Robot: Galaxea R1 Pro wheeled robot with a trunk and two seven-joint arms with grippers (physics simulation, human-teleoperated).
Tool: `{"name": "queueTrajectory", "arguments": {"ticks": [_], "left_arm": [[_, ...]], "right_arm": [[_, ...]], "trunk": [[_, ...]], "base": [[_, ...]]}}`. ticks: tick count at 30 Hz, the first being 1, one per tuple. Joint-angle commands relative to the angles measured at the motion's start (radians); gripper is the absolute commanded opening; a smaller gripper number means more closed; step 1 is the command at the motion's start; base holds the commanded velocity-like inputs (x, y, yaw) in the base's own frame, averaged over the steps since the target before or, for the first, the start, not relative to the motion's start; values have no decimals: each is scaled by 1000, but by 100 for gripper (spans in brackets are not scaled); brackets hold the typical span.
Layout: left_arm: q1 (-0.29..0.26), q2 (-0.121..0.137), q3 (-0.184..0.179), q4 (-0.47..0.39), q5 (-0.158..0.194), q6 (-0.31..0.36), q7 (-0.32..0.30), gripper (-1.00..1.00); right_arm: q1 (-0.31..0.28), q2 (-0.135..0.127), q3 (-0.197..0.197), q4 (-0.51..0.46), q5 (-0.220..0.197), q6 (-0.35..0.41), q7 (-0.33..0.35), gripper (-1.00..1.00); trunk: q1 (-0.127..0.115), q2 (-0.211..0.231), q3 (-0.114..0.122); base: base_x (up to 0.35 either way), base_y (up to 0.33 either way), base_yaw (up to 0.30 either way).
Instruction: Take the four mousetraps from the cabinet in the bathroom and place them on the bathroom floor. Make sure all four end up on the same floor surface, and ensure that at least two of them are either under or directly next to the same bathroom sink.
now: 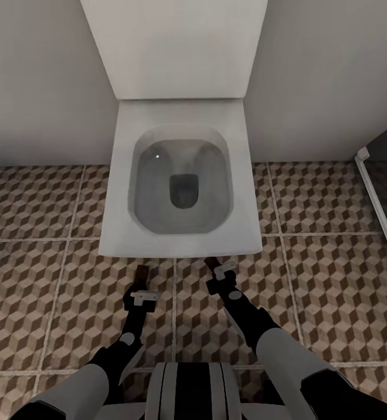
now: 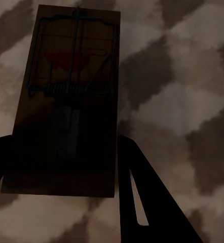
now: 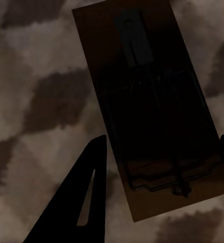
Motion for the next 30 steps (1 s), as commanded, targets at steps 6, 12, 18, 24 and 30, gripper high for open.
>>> {"name": "queueTrajectory", "arguments": {"ticks": [6,12,18,24,30], "left_arm": [[-1,0,-6,2,-2,3,16,-100],[-1,0,-3,0,-1,16,17,-100],[-1,-1,-1,-15,-1,115,19,-100],[-1,-1,-1,-30,1,173,20,-100],[-1,-1,-1,-50,1,195,20,-100]], "right_arm": [[0,-1,5,0,7,1,-7,-100],[0,-2,5,0,7,1,-8,-100],[0,-2,5,-1,8,1,-9,-100],[0,0,6,-1,8,1,-9,-100],[0,0,7,-1,8,1,-9,-100]], "trunk": [[0,0,0],[0,0,0],[0,0,0],[0,0,0],[0,0,0]], "base": [[0,0,0],[0,0,0],[0,0,0],[0,0,0],[0,0,0]]}}
